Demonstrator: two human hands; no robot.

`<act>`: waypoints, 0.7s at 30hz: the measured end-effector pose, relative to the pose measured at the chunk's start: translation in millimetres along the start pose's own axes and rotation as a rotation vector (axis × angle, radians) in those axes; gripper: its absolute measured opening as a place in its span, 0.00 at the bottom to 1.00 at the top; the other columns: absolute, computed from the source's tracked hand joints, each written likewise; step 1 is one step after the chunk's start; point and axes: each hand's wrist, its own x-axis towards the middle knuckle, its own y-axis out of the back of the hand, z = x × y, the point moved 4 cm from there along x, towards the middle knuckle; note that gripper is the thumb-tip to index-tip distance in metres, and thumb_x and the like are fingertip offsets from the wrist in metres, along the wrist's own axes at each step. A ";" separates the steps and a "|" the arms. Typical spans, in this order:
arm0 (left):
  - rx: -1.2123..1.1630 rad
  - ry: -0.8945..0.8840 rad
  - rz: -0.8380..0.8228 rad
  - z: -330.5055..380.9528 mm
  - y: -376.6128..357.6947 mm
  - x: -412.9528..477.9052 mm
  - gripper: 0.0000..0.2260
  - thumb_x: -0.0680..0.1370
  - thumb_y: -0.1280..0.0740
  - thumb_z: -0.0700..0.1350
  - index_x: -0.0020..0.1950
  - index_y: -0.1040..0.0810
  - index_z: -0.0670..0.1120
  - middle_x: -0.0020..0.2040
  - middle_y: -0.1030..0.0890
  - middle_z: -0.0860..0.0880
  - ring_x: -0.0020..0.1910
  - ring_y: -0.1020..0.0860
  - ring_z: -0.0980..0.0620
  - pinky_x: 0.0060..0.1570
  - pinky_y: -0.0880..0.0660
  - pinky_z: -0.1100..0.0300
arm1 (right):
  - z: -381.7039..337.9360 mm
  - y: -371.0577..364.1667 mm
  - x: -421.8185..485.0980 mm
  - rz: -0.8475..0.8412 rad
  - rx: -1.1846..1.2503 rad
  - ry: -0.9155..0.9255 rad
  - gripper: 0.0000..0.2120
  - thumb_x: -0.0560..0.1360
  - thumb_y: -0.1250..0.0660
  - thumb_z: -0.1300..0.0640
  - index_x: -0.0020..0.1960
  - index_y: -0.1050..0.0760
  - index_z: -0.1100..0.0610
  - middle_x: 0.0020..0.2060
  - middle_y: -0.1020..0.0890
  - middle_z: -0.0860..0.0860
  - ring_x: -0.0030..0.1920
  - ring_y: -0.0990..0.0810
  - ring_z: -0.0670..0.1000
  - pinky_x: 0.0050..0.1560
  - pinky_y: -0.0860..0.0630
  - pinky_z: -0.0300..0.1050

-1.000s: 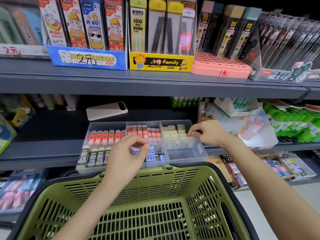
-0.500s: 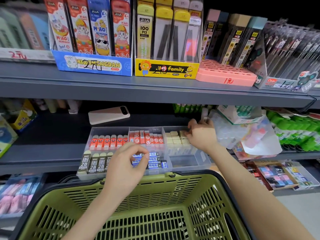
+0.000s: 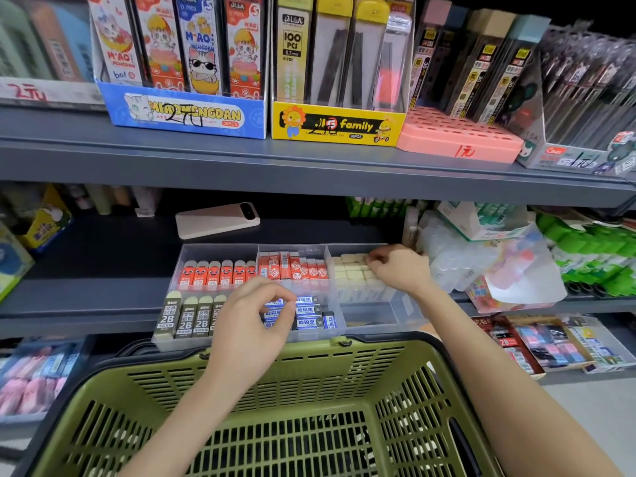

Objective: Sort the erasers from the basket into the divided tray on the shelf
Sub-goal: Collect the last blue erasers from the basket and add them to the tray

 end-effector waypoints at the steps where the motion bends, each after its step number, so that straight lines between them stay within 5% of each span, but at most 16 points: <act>1: 0.001 -0.002 0.003 1.0 0.2 0.6 0.07 0.73 0.30 0.36 0.39 0.20 0.48 0.41 0.23 0.58 0.42 0.27 0.60 0.41 0.33 0.71 | -0.6 0.1 -0.2 -0.006 -0.025 0.006 0.15 0.78 0.45 0.45 0.59 0.24 0.44 0.59 0.22 0.51 0.59 0.25 0.56 0.60 0.38 0.52; 7: 0.028 -0.018 0.021 7.6 8.2 -1.4 0.05 0.73 0.30 0.37 0.42 0.19 0.47 0.43 0.22 0.55 0.45 0.26 0.61 0.49 0.29 0.57 | -14.5 8.6 -9.0 0.102 -0.318 0.040 0.19 0.80 0.49 0.47 0.52 0.21 0.52 0.50 0.18 0.54 0.51 0.22 0.56 0.63 0.41 0.53; 10: 0.065 -0.037 0.029 4.9 18.0 -10.4 0.04 0.73 0.30 0.37 0.44 0.19 0.46 0.45 0.21 0.52 0.47 0.24 0.51 0.52 0.27 0.53 | -29.6 27.4 -41.5 0.374 -0.375 0.127 0.18 0.79 0.44 0.49 0.44 0.20 0.56 0.37 0.17 0.55 0.42 0.22 0.57 0.55 0.39 0.52; 13: 0.110 -0.064 0.064 -2.2 32.4 -27.4 0.05 0.72 0.29 0.35 0.45 0.18 0.44 0.46 0.21 0.52 0.48 0.23 0.51 0.52 0.26 0.54 | -52.2 30.0 -100.1 0.623 -0.173 0.356 0.11 0.75 0.38 0.53 0.41 0.19 0.57 0.34 0.18 0.53 0.38 0.24 0.57 0.46 0.39 0.50; 17: 0.135 -0.052 0.017 -21.5 45.8 -60.0 0.06 0.72 0.29 0.34 0.46 0.18 0.44 0.44 0.21 0.52 0.44 0.23 0.51 0.47 0.26 0.55 | -68.5 -2.9 -172.3 0.271 0.295 0.653 0.07 0.73 0.33 0.57 0.43 0.19 0.60 0.38 0.18 0.53 0.40 0.21 0.55 0.44 0.26 0.46; 21: 0.164 -0.026 -0.120 -45.4 41.3 -97.8 0.07 0.72 0.28 0.37 0.46 0.19 0.48 0.43 0.22 0.55 0.42 0.25 0.55 0.46 0.28 0.56 | -60.8 -60.5 -228.2 -0.108 0.188 0.775 0.06 0.74 0.31 0.56 0.47 0.19 0.58 0.41 0.18 0.51 0.42 0.20 0.52 0.46 0.22 0.47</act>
